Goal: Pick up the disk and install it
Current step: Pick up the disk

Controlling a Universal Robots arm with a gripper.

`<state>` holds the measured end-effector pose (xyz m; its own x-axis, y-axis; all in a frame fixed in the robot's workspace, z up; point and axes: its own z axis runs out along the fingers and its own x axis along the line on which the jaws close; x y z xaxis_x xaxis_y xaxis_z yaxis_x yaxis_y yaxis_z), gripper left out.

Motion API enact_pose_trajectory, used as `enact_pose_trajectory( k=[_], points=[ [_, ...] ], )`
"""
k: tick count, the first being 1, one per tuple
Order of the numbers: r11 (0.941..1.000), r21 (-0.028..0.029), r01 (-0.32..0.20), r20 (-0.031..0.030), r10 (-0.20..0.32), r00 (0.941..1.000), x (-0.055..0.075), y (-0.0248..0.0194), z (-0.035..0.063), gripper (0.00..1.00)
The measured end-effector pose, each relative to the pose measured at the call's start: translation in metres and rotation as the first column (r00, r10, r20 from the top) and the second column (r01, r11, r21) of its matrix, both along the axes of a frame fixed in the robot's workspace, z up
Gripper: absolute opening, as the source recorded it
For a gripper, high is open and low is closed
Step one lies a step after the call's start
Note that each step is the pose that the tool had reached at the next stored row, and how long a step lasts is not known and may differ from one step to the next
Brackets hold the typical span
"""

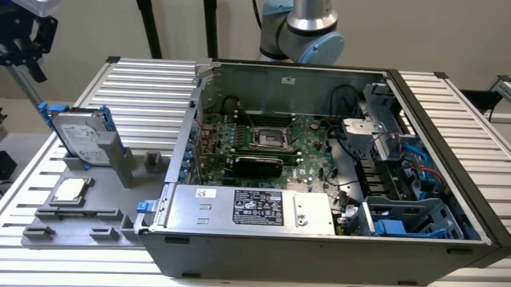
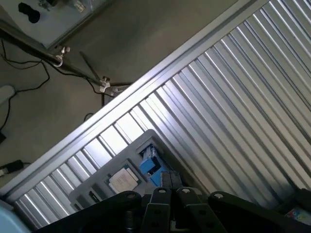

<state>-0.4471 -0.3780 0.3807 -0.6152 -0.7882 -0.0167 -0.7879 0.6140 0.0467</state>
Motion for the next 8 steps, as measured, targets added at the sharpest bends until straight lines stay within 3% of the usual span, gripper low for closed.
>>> enact_pose_trajectory(
  k=[4, 8],
  points=[
    [0.9982, 0.0001, -0.06, 0.0, 0.06, 0.9982, 0.001, 0.0, -0.0016, 0.11],
    [0.9927, 0.0, -0.121, 0.0, 0.121, 0.9927, 0.002, 0.0, -0.0032, 0.11]
  ],
)
